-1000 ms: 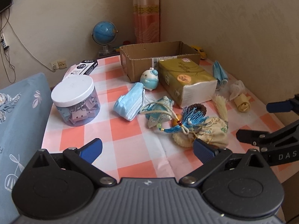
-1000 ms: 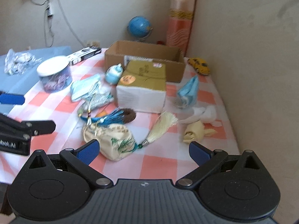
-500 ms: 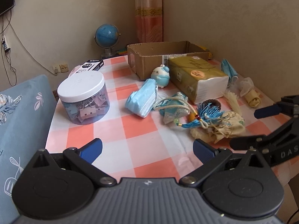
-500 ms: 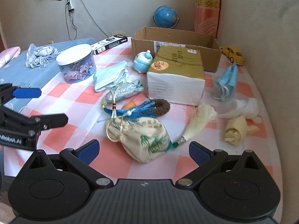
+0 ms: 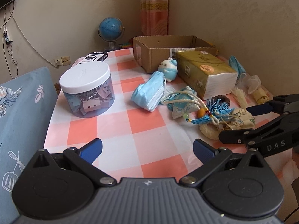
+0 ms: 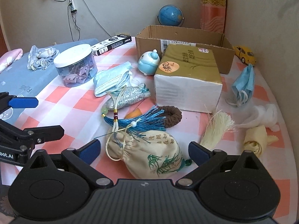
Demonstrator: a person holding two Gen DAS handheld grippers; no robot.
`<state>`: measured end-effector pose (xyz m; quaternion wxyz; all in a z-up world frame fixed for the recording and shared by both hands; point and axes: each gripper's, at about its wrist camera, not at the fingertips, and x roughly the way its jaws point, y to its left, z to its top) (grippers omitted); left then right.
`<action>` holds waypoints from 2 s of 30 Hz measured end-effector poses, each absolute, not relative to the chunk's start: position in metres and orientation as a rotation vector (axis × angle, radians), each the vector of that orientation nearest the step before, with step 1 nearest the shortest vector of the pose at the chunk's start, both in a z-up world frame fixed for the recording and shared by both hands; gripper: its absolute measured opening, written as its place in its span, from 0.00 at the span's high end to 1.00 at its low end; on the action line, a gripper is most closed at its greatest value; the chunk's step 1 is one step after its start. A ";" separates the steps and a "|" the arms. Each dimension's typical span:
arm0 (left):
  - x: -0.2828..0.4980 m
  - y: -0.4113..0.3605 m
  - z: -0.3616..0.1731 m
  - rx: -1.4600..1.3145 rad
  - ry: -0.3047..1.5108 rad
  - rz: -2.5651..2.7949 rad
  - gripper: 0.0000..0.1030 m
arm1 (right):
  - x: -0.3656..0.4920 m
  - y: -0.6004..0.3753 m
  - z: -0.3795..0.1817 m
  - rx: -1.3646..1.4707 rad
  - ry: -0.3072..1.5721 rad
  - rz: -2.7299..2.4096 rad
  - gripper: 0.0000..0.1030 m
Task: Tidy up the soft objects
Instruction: 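Close the right tool on the cream bamboo-print pouch while the left tool approaches the blue pouch, then close the left tool on the light-blue embroidered pouch while the right tool holds the cream pouch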
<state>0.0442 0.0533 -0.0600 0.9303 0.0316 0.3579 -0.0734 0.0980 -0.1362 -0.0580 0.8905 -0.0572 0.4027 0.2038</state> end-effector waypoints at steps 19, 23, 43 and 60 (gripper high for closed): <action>0.052 0.029 -0.059 0.117 0.737 -0.219 0.01 | 0.076 -0.164 -0.025 -0.132 0.768 0.422 0.21; 0.056 0.026 -0.060 0.110 0.751 -0.246 0.01 | 0.073 -0.166 -0.013 -0.141 0.738 0.422 0.21; 0.101 0.010 -0.061 0.147 0.752 -0.278 0.01 | 0.077 -0.209 0.018 -0.125 0.673 0.319 0.21; 0.137 -0.007 -0.064 0.127 0.824 -0.349 0.20 | 0.093 -0.244 -0.015 -0.097 0.751 0.218 0.21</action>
